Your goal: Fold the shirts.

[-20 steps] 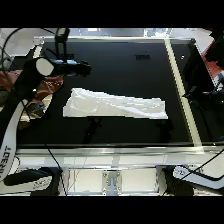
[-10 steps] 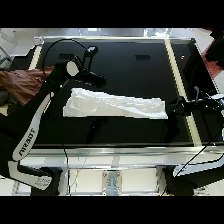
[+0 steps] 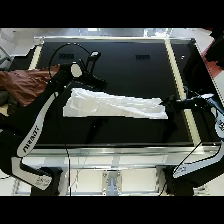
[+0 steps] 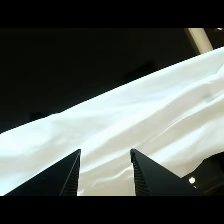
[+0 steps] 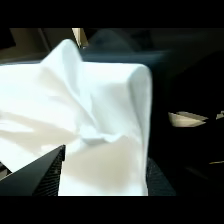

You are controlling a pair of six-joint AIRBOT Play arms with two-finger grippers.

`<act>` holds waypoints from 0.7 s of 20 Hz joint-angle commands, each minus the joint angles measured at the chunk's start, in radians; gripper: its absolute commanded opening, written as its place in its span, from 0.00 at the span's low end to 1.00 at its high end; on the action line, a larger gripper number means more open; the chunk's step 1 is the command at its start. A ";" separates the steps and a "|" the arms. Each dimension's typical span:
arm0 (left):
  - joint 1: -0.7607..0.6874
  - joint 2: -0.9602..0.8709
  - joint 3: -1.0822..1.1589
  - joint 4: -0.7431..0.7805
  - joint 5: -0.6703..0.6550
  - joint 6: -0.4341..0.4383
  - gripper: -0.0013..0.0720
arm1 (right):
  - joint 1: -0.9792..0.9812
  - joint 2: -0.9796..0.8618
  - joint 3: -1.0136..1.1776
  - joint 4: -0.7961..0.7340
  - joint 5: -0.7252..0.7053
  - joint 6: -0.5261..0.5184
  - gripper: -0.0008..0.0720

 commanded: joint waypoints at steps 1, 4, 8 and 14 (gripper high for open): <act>0.000 -0.002 0.001 0.000 -0.005 0.000 0.50 | 0.069 -0.003 0.003 0.013 0.008 -0.004 0.57; 0.000 -0.005 -0.001 0.001 -0.008 0.000 0.24 | 0.073 0.023 0.046 0.061 0.127 -0.009 0.03; -0.004 -0.063 -0.001 0.000 -0.056 0.000 0.04 | 0.079 0.146 0.132 0.116 0.195 0.019 0.03; -0.047 -0.224 -0.001 -0.165 -0.036 0.044 0.04 | 0.221 0.245 0.289 0.121 0.211 0.141 0.03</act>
